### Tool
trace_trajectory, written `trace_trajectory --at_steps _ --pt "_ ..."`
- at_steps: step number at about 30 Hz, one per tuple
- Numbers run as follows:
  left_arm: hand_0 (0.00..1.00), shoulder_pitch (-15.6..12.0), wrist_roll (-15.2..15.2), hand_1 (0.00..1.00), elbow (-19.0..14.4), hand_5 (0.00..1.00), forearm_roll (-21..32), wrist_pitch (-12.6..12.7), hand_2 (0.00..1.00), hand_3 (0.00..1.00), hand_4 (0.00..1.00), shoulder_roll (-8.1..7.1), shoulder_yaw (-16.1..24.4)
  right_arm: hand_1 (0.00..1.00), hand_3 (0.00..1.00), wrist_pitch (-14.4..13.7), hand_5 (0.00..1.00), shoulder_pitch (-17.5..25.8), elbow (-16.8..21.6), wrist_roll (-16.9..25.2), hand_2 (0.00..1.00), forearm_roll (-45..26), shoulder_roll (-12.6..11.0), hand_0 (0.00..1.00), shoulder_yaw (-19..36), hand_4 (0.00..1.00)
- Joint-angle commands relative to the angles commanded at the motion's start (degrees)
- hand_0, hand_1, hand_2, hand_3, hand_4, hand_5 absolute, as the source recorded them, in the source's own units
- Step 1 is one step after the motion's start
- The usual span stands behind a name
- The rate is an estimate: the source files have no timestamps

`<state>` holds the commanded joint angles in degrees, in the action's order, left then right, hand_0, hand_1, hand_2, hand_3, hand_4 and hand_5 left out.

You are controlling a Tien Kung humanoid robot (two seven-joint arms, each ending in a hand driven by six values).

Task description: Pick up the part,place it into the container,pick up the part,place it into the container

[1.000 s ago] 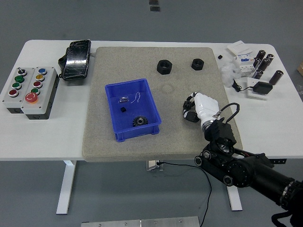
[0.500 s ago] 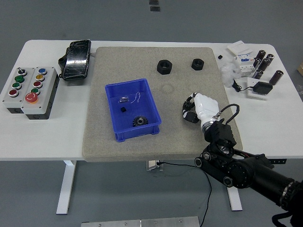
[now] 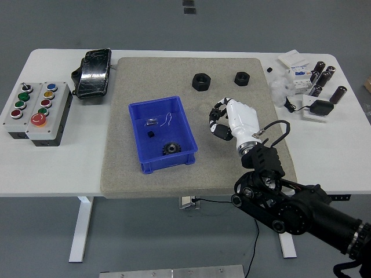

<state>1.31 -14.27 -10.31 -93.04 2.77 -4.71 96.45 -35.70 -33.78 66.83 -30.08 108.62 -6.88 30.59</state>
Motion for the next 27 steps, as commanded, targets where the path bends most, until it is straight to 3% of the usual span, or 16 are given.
trace_trajectory --at_steps 4,5,8,10,11,16,17,22,23,27 --pt "0.625 0.00 -0.06 0.526 0.00 0.627 -0.05 0.00 0.504 0.636 0.696 -0.12 0.07 0.524 0.537 -1.28 0.177 -0.19 4.78 2.86 0.471 -3.78 0.41 0.409 -2.47 0.578" --pt "0.625 -0.01 -0.07 0.526 0.00 0.633 -0.04 0.01 0.503 0.637 0.697 -0.16 0.08 0.625 0.665 -1.28 0.186 -0.31 5.95 3.89 0.629 -4.95 0.57 0.523 -3.28 0.563" --pt "0.625 -0.01 -0.07 0.526 0.00 0.633 -0.05 0.02 0.503 0.637 0.697 -0.23 0.10 0.625 0.665 -0.98 0.186 -0.69 7.71 5.62 0.629 -6.81 1.05 0.523 -5.01 0.563" --pt "0.625 0.02 -0.05 0.526 0.00 0.633 0.02 0.03 0.503 0.637 0.697 -0.25 0.05 0.625 0.665 -0.34 0.186 -0.88 8.02 5.81 0.629 -6.79 1.26 0.523 -5.69 0.563" --pt "0.625 0.02 -0.04 0.528 0.00 0.634 0.05 0.03 0.504 0.637 0.697 -0.25 0.03 0.724 0.701 0.14 0.221 -0.97 8.10 5.76 0.713 -6.66 1.31 0.621 -6.02 0.566" --pt "0.625 -0.04 -0.11 0.528 0.00 0.634 -0.04 0.02 0.504 0.637 0.697 -0.22 0.09 0.724 0.701 2.68 0.221 -1.27 8.35 4.44 0.713 -4.98 1.47 0.621 -7.09 0.566" --pt "0.625 -0.05 -0.11 0.528 0.00 0.639 -0.05 0.02 0.505 0.638 0.698 -0.19 0.11 0.804 0.801 3.10 0.267 -1.30 8.38 4.12 0.813 -4.54 1.53 0.684 -7.20 0.672" --pt "0.625 0.06 -0.06 0.528 0.00 0.639 0.09 0.02 0.505 0.638 0.698 -0.10 -0.02 0.804 0.801 4.05 0.267 -1.31 8.38 2.73 0.813 -2.42 1.68 0.684 -6.97 0.672" --pt "0.624 0.08 -0.06 0.529 0.00 0.640 0.11 0.02 0.504 0.638 0.699 -0.10 -0.04 0.815 0.824 4.18 0.305 -1.29 8.38 2.50 0.829 -2.08 1.65 0.696 -6.83 0.757" --pt "0.624 0.07 -0.04 0.529 0.00 0.640 0.22 0.02 0.504 0.638 0.699 -0.11 -0.13 0.815 0.824 3.29 0.305 -0.76 8.72 2.34 0.829 -1.16 1.36 0.696 -5.23 0.757"
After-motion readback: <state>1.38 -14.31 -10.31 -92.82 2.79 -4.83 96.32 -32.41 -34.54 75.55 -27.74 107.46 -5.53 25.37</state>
